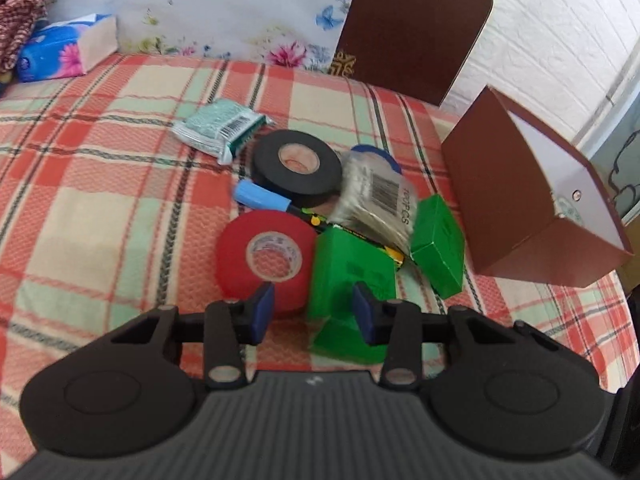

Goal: Organize objects

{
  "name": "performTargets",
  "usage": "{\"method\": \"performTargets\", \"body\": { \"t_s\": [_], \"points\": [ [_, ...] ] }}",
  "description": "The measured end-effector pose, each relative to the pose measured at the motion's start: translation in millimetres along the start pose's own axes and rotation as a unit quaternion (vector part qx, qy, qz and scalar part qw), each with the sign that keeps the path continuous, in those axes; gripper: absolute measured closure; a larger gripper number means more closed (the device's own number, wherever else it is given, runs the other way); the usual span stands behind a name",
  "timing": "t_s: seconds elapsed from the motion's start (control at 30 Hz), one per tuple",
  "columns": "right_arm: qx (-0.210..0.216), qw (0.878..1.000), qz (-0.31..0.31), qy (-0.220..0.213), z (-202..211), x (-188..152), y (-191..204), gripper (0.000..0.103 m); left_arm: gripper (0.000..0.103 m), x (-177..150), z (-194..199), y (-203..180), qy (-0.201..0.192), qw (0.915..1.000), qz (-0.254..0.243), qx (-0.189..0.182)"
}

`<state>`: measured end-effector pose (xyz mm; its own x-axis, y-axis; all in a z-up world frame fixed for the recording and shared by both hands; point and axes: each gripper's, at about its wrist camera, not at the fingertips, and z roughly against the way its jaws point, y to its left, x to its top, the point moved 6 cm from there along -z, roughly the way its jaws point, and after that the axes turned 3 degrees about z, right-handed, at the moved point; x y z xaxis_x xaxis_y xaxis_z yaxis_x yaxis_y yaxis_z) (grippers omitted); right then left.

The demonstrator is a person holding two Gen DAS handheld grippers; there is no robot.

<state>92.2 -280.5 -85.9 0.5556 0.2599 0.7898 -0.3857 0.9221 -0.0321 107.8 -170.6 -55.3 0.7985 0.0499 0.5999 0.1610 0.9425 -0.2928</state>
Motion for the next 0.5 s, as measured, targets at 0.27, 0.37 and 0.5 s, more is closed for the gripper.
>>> {"method": "performTargets", "body": {
  "t_s": [0.27, 0.37, 0.5],
  "points": [
    [0.009, 1.000, 0.006, -0.023, 10.6, 6.8, 6.3, 0.051, 0.075, 0.9, 12.1, -3.7, -0.007, 0.9992, 0.001, -0.038],
    [-0.005, 0.998, 0.013, -0.059, 42.0, 6.6, 7.8, 0.051, 0.075, 1.7, 34.1, -18.4, -0.025, 0.9984, -0.004, -0.050],
    [-0.054, 0.990, 0.028, -0.127, 93.5, 16.3, -5.6, 0.051, 0.075, 18.6, 65.5, -56.6, -0.068, 0.9942, -0.036, -0.075]
  ]
}}
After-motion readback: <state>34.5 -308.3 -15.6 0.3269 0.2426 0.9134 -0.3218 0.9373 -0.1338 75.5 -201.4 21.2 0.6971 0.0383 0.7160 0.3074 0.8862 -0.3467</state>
